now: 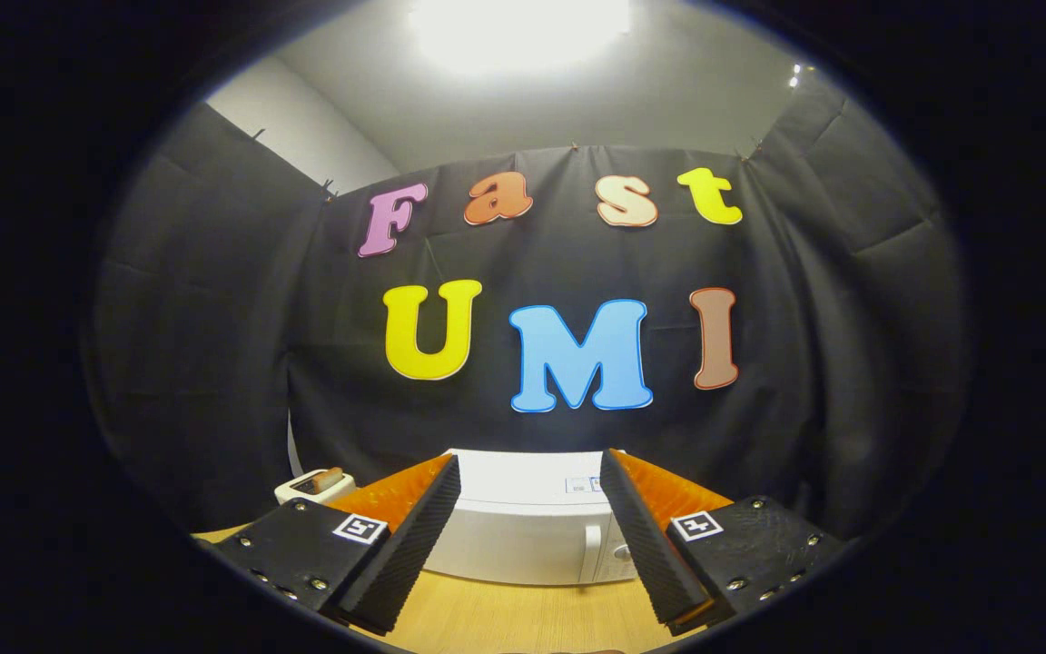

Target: Open the microwave, put the food inside, and close the microwave door.

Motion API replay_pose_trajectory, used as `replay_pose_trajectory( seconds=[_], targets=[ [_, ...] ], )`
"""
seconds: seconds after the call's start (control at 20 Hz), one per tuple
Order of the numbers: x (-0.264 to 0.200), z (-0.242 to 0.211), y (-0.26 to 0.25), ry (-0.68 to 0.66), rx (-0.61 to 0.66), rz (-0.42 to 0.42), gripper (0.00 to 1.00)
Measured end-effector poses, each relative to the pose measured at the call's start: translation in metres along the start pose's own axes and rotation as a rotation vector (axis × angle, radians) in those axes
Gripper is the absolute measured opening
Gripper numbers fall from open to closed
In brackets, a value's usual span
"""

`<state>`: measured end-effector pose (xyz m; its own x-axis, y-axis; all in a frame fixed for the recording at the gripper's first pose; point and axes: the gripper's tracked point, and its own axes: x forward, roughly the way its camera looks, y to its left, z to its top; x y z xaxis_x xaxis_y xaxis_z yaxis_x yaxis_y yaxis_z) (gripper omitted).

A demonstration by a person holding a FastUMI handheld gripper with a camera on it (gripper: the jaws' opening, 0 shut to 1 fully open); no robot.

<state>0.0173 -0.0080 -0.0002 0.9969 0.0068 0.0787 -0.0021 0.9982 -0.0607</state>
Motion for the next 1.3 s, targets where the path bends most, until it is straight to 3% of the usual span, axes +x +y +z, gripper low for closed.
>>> replay_pose_trajectory(
  seconds=[0.4, 0.95, 1.3],
  targets=[
    [0.03, -0.065, -0.023, 0.003, -0.015, -0.046, 0.98],
    [0.098, -0.185, -0.065, 0.137, 0.029, -0.125, 0.98],
    [0.132, -0.232, -0.078, 0.141, -0.009, -0.159, 0.95]
  ],
)
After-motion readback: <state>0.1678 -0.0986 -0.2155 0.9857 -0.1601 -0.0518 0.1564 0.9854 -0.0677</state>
